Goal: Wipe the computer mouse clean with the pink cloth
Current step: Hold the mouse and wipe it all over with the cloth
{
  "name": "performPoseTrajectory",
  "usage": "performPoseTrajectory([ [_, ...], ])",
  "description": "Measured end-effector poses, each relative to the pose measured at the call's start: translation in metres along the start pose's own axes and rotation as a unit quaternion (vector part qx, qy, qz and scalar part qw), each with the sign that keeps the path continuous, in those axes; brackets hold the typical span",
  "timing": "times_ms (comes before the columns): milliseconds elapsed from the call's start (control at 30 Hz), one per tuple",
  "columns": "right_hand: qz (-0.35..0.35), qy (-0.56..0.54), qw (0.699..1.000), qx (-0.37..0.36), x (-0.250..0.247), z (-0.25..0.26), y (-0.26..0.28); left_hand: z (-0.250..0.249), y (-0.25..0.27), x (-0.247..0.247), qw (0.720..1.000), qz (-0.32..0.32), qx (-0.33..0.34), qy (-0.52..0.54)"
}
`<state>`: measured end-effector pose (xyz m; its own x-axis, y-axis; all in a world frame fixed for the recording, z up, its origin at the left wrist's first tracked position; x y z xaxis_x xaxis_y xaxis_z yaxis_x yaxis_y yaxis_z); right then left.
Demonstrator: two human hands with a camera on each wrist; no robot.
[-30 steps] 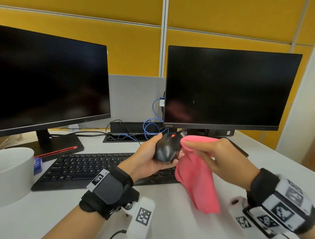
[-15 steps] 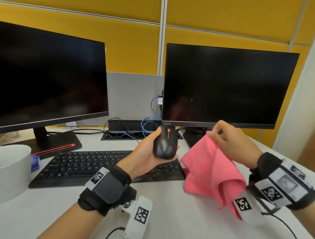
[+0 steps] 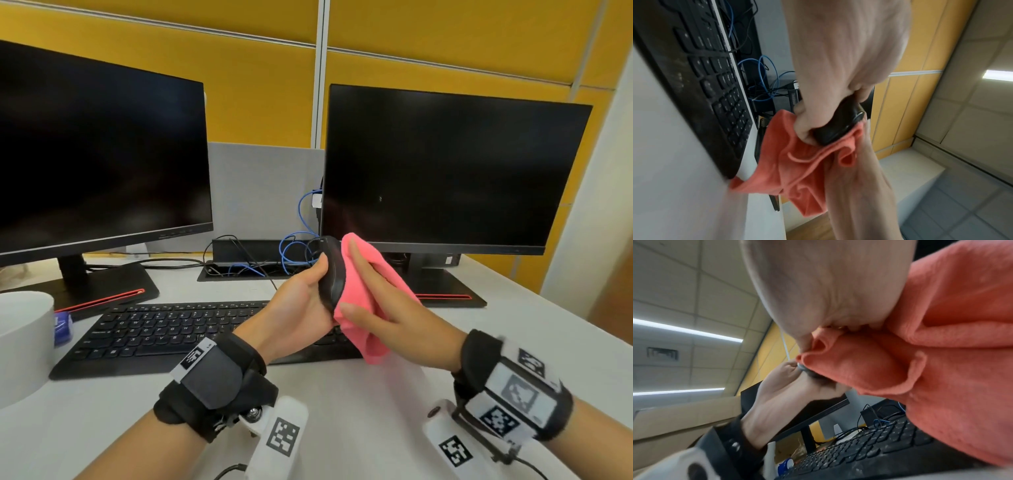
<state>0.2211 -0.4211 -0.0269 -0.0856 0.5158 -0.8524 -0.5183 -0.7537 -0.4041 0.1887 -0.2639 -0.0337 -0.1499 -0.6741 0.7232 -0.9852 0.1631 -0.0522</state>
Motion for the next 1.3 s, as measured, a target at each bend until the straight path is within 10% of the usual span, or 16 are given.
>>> performPoseTrajectory([
  [300, -0.050, -0.174, 0.983, -0.005, 0.000, 0.003, -0.034, 0.003, -0.004, -0.004, 1.000, -0.027, 0.011, 0.006],
  [767, 0.047, -0.007, 0.998, -0.043, 0.002, 0.032, 0.018, -0.032, -0.006, -0.018, 0.984, -0.086, 0.103, 0.117],
  [1000, -0.158, -0.009, 0.987, 0.042, -0.048, 0.000, 0.003, -0.018, -0.010, -0.015, 0.993, -0.051, 0.074, 0.077],
  [1300, -0.152, -0.130, 0.980, -0.003, 0.001, 0.017, -0.050, 0.000, -0.008, -0.010, 0.998, 0.010, 0.048, 0.025],
])
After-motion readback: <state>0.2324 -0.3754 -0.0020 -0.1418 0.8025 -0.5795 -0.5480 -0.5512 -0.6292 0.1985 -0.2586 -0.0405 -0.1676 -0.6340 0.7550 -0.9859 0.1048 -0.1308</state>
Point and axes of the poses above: each hand's wrist, its own y-axis away from the middle knuckle, its own x-axis out of the palm, z = x × y, the point moved 1 cm from there along -y, towards the middle knuckle, and after that the axes turned 10 degrees about y, right-handed, at the moved point
